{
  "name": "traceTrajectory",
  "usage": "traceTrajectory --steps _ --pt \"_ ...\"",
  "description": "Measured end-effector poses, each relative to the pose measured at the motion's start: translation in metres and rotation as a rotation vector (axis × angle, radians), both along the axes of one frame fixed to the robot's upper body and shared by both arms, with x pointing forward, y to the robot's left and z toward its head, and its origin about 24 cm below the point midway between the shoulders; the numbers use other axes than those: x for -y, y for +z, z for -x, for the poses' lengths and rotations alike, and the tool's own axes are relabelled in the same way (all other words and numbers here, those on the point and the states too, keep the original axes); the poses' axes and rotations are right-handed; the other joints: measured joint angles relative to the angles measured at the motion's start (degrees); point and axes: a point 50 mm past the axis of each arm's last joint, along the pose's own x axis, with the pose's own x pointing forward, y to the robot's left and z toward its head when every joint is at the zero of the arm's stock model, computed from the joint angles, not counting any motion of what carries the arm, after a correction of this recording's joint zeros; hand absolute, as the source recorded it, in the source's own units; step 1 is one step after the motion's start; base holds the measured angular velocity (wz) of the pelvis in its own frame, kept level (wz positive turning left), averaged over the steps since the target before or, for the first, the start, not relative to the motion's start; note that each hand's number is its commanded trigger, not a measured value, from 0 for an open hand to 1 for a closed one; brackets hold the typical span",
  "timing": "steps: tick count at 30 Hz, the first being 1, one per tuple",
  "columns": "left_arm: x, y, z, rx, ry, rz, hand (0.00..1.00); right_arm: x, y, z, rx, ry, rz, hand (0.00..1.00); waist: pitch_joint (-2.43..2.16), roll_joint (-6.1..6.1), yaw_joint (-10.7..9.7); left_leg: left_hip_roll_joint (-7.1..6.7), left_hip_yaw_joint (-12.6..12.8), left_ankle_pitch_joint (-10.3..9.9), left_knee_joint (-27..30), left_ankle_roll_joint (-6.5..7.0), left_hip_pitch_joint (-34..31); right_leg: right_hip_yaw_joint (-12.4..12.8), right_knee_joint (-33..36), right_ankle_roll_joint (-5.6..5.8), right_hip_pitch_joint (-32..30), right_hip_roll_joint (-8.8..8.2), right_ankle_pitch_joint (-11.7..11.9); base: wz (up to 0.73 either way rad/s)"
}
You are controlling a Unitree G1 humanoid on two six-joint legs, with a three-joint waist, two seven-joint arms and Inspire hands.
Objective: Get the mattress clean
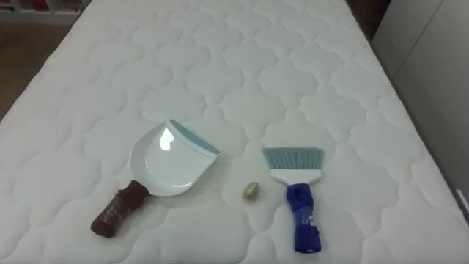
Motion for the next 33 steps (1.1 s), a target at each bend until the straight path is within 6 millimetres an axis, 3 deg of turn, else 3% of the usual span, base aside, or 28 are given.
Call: traceTrajectory --steps 7,14,26,29,33 --pt "-0.001 0.000 0.000 0.006 0.014 0.001 0.00 -0.001 0.000 -0.003 0.021 -0.015 -0.005 0.00 -0.18 -0.22 0.1 -0.03 0.0 0.0 0.3 0.00 -0.2 0.0 -0.1 0.00 0.0 -0.02 -0.1 0.00" --pt "-0.001 0.000 -0.002 0.026 0.011 -0.010 0.00 -0.001 0.000 -0.004 0.040 -0.016 0.010 0.00 -0.02 0.05 0.1 -0.03 0.0 0.0 0.3 0.00 -0.3 0.1 0.0 -0.02 0.0 -0.02 -0.2 0.00" --pt "-0.015 0.008 -0.007 0.214 0.136 -0.187 0.00 0.000 0.001 -0.010 0.133 -0.103 0.029 0.00 -0.01 -0.05 -0.1 -0.12 -0.8 0.0 0.1 -0.01 -0.2 -0.7 -0.2 -0.03 0.3 -0.14 -0.2 0.03" --pt "-0.025 0.015 -0.018 0.339 0.211 -0.263 0.00 0.002 0.001 -0.013 0.176 -0.130 0.043 0.00 0.00 -0.05 -0.1 -0.12 -1.3 0.0 -0.1 -0.01 -0.5 -1.4 -0.5 -0.03 0.3 -0.11 -0.2 0.09" --pt "-0.036 0.045 -0.066 0.688 0.287 -0.350 0.00 0.002 0.003 -0.018 0.220 -0.142 0.036 0.00 -0.20 -0.12 0.2 -0.17 -2.5 0.1 0.0 -0.13 -1.1 -1.9 -1.1 -0.11 0.4 -0.07 0.0 0.15"
